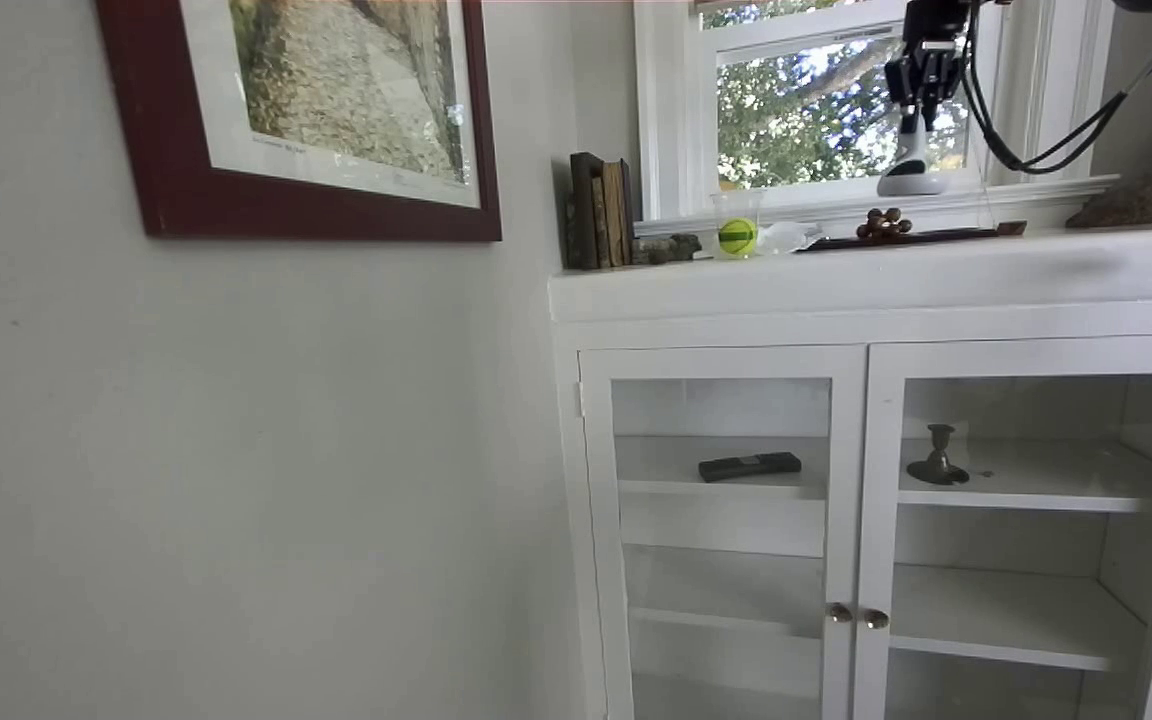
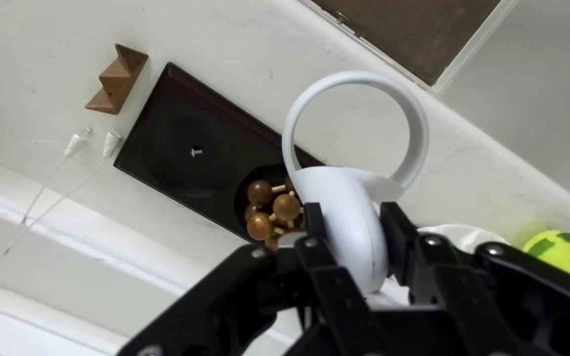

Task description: Move the black remote to the right and move the white gaming console to the left

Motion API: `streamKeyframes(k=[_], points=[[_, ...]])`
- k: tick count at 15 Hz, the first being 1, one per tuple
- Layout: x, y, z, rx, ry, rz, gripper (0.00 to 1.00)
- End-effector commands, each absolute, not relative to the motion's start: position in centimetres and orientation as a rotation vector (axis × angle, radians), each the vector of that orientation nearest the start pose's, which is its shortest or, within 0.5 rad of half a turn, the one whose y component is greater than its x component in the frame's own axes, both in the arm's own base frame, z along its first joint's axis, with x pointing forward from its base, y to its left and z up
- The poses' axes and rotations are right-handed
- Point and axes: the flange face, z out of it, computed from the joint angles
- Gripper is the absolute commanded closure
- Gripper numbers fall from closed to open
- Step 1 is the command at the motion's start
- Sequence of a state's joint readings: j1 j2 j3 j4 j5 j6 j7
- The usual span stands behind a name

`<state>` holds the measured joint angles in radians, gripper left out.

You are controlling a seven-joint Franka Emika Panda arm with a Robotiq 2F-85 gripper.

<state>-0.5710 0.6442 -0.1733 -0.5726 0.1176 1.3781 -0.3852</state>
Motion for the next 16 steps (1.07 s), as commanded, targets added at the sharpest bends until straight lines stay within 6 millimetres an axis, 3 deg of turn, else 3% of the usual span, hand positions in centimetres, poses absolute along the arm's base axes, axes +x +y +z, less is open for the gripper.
streamKeyframes(k=[1,5,6,11,16], points=[[55.4,-41.1,65.9,-3.184,0.406,-0.24,0.67],[55.5,-40.8,66.0,-3.189,0.348,-0.247,0.67],[55.5,-40.8,66.0,-3.189,0.346,-0.247,0.92],[56.3,-40.8,64.7,-3.183,-0.157,-0.24,0.92],[56.7,-40.4,64.5,-3.132,-0.586,-0.248,0.92]])
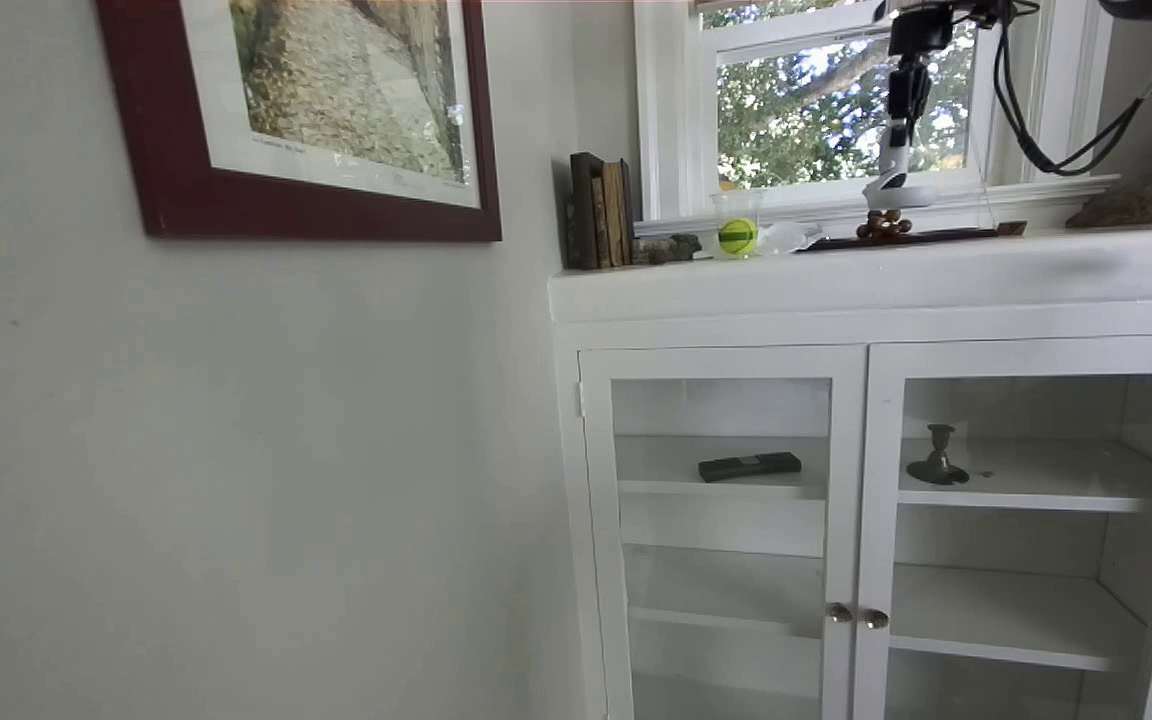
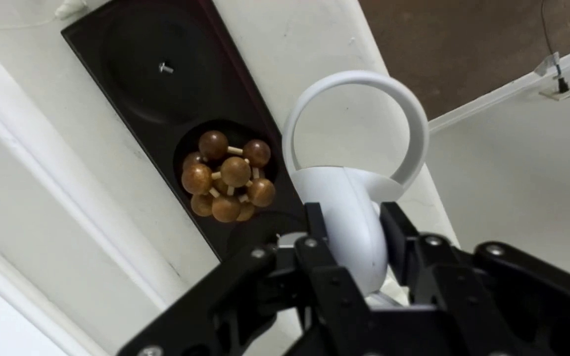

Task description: Move the black remote to the right and move the white gaming console to the left

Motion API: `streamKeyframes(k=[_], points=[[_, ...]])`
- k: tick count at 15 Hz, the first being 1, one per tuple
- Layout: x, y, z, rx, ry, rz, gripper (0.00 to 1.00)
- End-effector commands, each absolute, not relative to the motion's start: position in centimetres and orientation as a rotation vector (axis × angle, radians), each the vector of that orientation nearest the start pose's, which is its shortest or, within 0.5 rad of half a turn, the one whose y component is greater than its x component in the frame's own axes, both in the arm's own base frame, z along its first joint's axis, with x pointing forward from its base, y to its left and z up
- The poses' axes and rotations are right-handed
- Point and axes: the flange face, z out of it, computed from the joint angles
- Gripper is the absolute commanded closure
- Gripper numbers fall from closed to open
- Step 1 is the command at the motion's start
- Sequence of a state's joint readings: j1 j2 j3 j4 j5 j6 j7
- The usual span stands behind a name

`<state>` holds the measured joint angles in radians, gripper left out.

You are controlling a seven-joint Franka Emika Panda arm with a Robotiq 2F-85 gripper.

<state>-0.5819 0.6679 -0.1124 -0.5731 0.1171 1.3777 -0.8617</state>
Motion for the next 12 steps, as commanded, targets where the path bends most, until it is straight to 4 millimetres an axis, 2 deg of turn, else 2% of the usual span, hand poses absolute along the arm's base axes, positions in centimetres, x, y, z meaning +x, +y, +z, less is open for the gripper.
streamKeyframes(k=[1,6,12], points=[[56.83,-40.15,64.55,-3.113,-0.67,-0.251,0.92],[57.27,-39.46,64.51,-2.99,-1.071,-0.278,0.92],[57.08,-39.59,64.53,-2.785,-1.507,-0.334,0.92]])
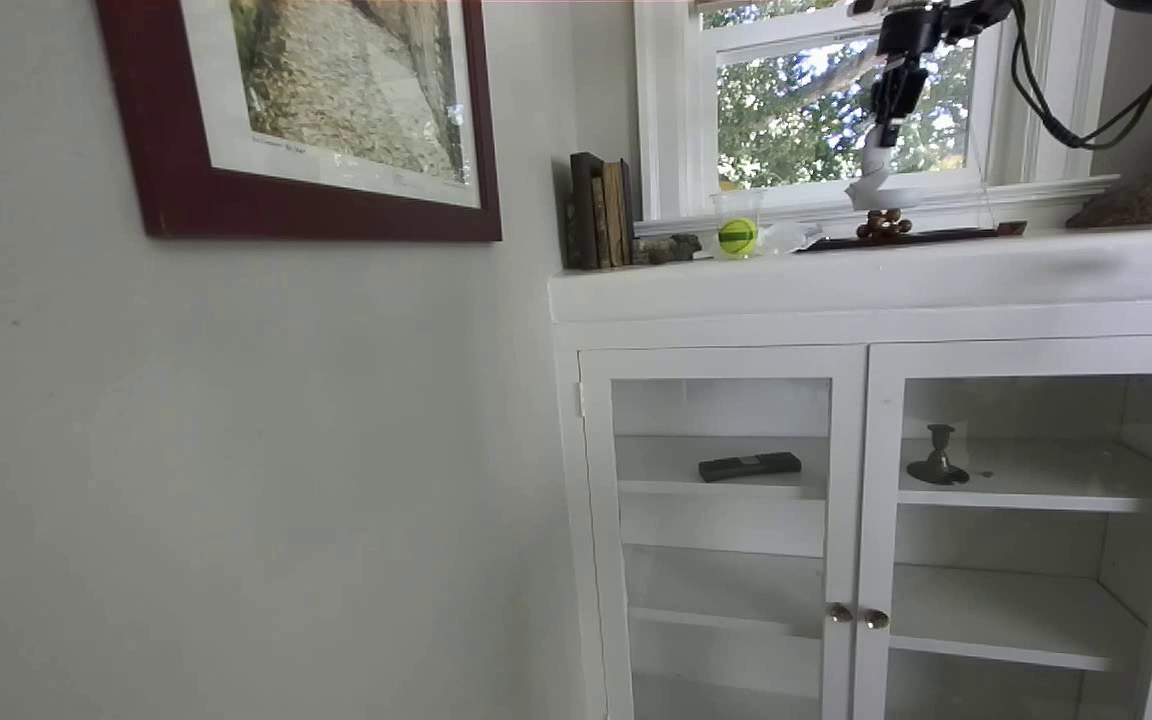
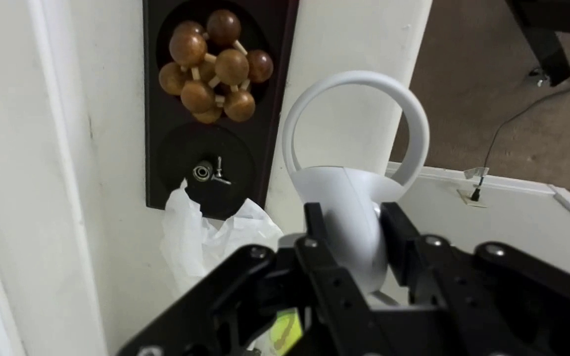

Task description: Move the black remote to the right and move the white gaming console to the left

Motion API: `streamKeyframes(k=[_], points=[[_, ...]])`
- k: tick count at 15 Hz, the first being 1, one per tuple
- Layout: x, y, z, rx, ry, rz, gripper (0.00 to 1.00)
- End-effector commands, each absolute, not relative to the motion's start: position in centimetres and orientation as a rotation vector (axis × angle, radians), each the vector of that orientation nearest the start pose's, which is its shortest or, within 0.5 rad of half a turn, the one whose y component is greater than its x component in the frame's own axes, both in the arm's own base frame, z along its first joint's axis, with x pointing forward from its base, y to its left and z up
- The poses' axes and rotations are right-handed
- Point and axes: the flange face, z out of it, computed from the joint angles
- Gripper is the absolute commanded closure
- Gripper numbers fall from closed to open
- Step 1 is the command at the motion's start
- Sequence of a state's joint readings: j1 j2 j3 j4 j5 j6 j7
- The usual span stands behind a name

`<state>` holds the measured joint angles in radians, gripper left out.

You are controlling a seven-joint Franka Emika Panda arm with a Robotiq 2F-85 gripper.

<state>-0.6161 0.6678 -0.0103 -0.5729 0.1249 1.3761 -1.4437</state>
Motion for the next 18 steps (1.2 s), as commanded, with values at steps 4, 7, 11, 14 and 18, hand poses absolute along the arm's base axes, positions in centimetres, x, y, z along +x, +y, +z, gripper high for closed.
streamKeyframes(k=[4,7,11,14,18], points=[[56.7,-39.5,64.3,-2.593,-1.75,-0.387,0.92],[57.2,-39.7,63.7,-2.688,-1.658,-0.326,0.67],[57.6,-39.7,63.7,-2.675,-1.717,-0.332,0.92],[57.6,-39.3,63.8,-2.51,-1.953,-0.345,0.92],[57.9,-38.8,63.7,-2.288,-2.212,-0.375,0.92]])
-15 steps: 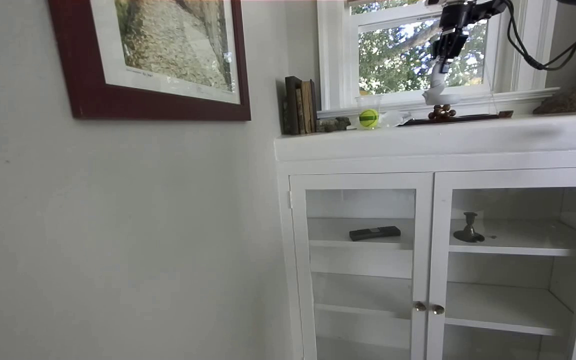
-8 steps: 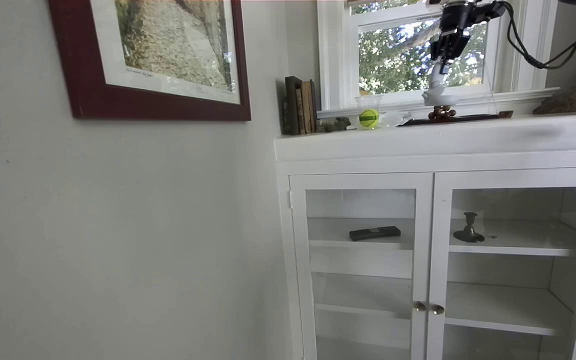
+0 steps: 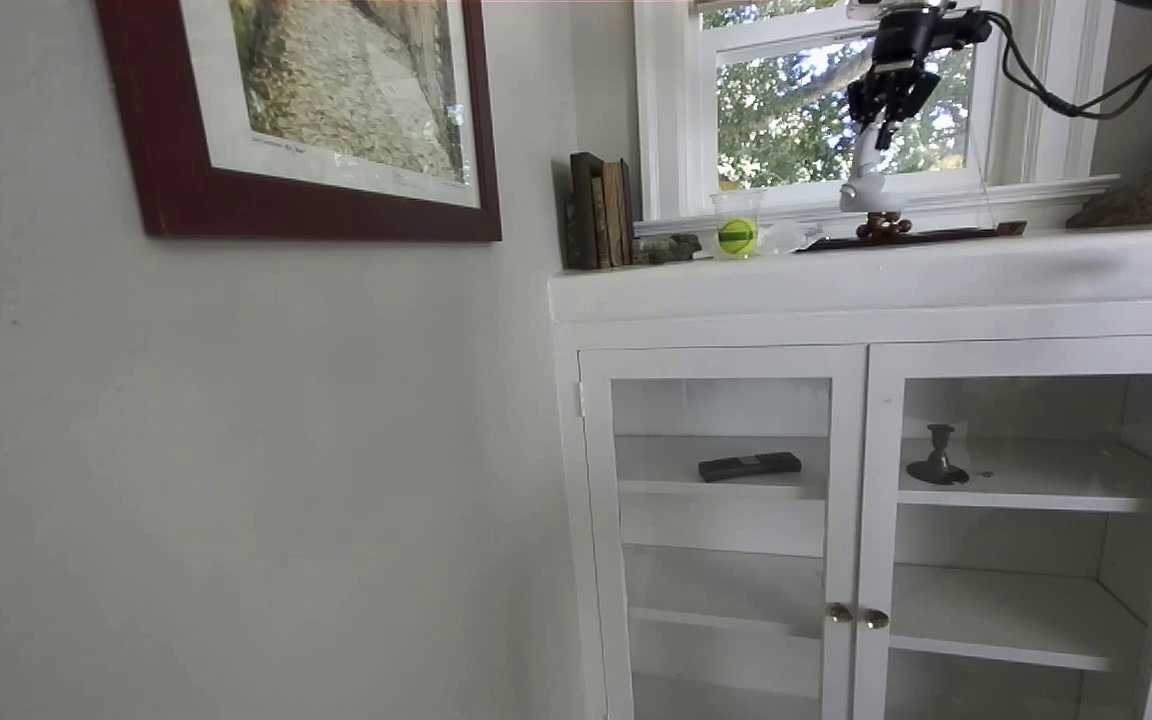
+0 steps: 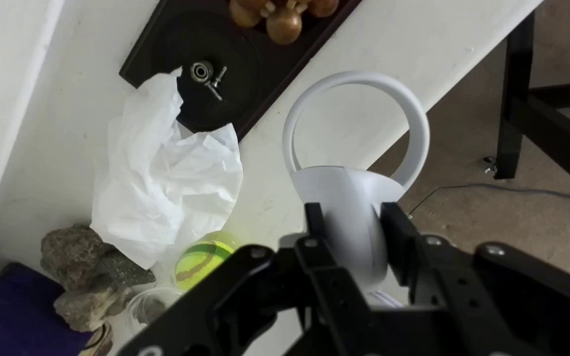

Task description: Move the black remote to the right and move the white gaming console to the left

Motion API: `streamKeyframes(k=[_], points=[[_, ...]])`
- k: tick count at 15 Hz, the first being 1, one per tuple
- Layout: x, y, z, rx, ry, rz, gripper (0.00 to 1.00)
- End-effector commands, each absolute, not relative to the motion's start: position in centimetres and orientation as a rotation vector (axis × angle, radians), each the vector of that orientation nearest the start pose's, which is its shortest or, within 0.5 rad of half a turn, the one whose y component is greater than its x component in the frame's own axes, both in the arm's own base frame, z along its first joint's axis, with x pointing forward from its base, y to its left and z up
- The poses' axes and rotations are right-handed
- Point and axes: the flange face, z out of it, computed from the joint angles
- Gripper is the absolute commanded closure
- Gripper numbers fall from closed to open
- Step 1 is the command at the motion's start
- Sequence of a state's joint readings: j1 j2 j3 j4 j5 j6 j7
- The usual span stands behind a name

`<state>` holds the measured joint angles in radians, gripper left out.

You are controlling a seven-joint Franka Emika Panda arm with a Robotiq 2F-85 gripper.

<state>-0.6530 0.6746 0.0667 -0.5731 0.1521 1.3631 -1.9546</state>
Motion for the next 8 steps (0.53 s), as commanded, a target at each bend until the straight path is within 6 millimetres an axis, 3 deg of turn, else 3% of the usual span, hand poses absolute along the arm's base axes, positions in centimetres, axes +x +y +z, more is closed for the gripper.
streamKeyframes(k=[1,8], points=[[58.0,-38.7,63.6,-2.229,-2.271,-0.379,0.92],[58.3,-38.5,61.8,-1.922,-2.491,-0.35,0.92]])
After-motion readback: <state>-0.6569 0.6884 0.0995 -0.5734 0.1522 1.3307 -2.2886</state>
